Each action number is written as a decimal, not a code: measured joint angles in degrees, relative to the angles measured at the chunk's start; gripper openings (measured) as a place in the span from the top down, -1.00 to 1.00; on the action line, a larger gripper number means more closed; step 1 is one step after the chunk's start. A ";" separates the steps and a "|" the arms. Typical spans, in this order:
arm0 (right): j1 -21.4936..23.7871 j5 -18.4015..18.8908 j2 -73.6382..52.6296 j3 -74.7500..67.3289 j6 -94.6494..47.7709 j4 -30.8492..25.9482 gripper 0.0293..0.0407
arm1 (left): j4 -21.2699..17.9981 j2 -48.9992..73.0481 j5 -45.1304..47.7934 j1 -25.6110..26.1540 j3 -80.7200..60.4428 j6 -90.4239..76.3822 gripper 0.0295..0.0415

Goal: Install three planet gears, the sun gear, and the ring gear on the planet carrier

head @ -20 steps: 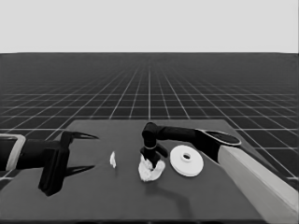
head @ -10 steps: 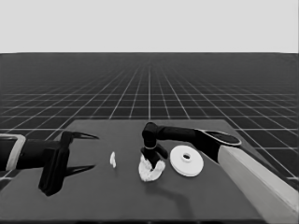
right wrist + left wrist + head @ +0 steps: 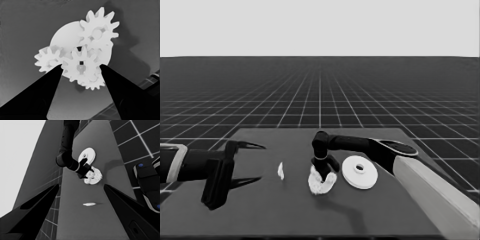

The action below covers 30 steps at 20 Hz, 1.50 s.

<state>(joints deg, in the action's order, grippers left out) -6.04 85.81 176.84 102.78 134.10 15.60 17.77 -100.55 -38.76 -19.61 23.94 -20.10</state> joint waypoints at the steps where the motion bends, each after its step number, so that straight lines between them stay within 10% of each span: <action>1: 0.00 0.00 0.01 0.00 0.36 0.00 0.19 | 0.00 0.00 0.00 0.00 0.00 0.00 -0.49; 2: 0.00 0.00 0.01 0.00 0.57 0.00 -0.34 | 0.00 0.00 0.00 0.00 0.00 0.00 -0.49; 4: 0.01 -0.01 0.00 0.00 0.76 0.00 -0.59 | 0.00 0.00 0.00 0.00 0.00 0.00 -0.49; 10: 0.01 -0.01 0.00 0.00 0.85 0.00 -0.61 | 0.00 0.00 0.00 0.00 0.00 0.00 -0.49; 13: 6.20 2.30 -0.81 -3.75 -44.28 -4.97 -0.67 | 0.00 0.00 0.00 0.00 0.00 0.00 -0.49; 20: 7.78 2.26 -0.98 -4.18 -56.30 -6.53 -0.61 | 0.00 0.00 0.00 0.00 0.00 0.00 -0.49; 21: 0.67 -6.16 -16.78 -30.43 -79.88 6.02 -0.96 | 0.00 0.00 0.00 0.00 0.00 0.00 -0.49; 23: -9.84 -13.95 -56.20 -63.06 -103.50 18.00 -0.68 | 0.00 0.00 0.00 0.00 0.00 0.00 -0.49; 30: -14.20 -18.09 -75.62 -80.21 -115.70 24.21 -0.61 | 0.00 0.00 0.00 0.00 0.00 0.00 -0.49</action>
<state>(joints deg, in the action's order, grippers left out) -20.25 67.72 101.21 22.57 18.40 39.81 17.77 -100.55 -38.76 -19.61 23.94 -20.10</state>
